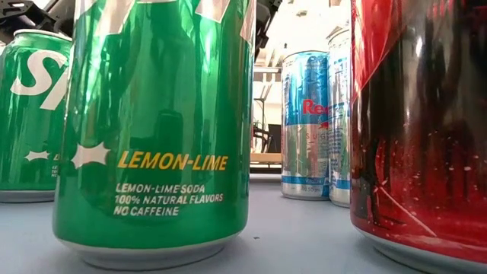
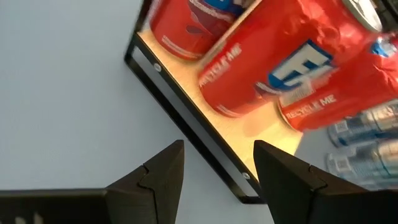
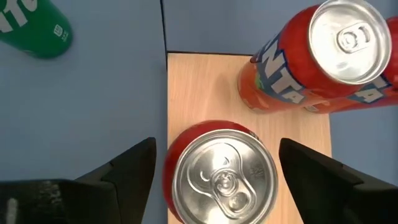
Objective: Place canned beverage on shelf
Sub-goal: Put the orange soda can on the shelf aligned with other orange soda cans
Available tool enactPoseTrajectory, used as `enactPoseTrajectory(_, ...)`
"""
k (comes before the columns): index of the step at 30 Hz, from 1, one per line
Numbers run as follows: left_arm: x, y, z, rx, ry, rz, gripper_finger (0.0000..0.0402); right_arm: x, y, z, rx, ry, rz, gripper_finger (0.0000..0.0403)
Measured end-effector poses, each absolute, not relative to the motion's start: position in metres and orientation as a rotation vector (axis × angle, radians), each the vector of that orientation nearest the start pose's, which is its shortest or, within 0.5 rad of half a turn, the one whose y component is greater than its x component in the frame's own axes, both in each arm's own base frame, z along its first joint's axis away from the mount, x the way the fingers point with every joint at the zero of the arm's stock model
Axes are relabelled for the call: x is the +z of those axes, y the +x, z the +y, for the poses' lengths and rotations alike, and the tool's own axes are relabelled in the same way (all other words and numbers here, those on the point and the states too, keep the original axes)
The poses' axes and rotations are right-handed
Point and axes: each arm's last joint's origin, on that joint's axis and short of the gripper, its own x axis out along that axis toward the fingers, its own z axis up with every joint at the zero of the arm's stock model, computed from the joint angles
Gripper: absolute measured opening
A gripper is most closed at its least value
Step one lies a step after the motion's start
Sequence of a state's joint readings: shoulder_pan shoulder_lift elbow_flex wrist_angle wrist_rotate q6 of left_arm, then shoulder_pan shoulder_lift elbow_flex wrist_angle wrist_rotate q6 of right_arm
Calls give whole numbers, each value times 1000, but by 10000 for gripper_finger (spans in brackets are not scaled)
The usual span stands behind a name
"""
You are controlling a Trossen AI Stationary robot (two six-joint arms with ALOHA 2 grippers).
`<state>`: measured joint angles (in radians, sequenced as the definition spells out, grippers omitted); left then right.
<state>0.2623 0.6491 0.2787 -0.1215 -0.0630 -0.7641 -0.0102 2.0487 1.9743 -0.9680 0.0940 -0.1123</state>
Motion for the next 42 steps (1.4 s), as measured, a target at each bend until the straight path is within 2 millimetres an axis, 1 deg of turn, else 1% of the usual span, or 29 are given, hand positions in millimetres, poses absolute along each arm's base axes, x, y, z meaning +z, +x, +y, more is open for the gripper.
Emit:
enactPoseTrajectory(2,185,140,38,452,-789,361,179,299,438,-7,-31,-154,1036,324)
enactPoseTrajectory(4,185,140,36,385,-798,385,179,311,431,-7,-28,-165,1014,324)
enactPoseTrajectory(6,186,140,34,303,-814,405,179,332,421,-7,-33,-167,962,324)
enactPoseTrajectory(9,190,137,30,215,-846,434,179,368,398,-9,-50,-154,879,324)
enactPoseTrajectory(10,194,135,29,205,-853,456,179,378,390,-9,-57,-146,859,324)
enactPoseTrajectory(13,212,128,25,197,-826,547,179,405,366,-6,-72,-126,797,324)
enactPoseTrajectory(15,229,120,22,211,-794,617,179,422,347,-3,-74,-112,762,324)
enactPoseTrajectory(17,252,113,19,228,-769,643,179,439,327,1,-71,-93,721,324)
enactPoseTrajectory(18,266,110,18,229,-758,630,179,446,317,4,-65,-87,708,324)
enactPoseTrajectory(22,332,104,15,244,-673,403,179,470,279,17,-64,-60,653,324)
enactPoseTrajectory(25,372,108,14,285,-523,255,179,480,253,25,-118,-58,642,324)
enactPoseTrajectory(27,388,119,13,297,-407,234,179,485,237,27,-165,-63,643,324)
enactPoseTrajectory(30,404,149,12,293,-263,201,179,485,225,30,-217,-49,662,324)
enactPoseTrajectory(31,406,161,11,286,-227,201,179,485,222,31,-231,-43,674,324)
enactPoseTrajectory(33,408,187,9,254,-162,222,179,483,219,32,-243,-31,693,324)
enactPoseTrajectory(36,405,228,5,147,-73,298,183,481,216,35,-247,-33,720,324)
enactPoseTrajectory(40,399,273,1,0,20,404,203,480,214,39,-232,-44,734,324)
enactPoseTrajectory(42,396,292,1,-28,64,456,219,480,214,41,-227,-46,735,324)
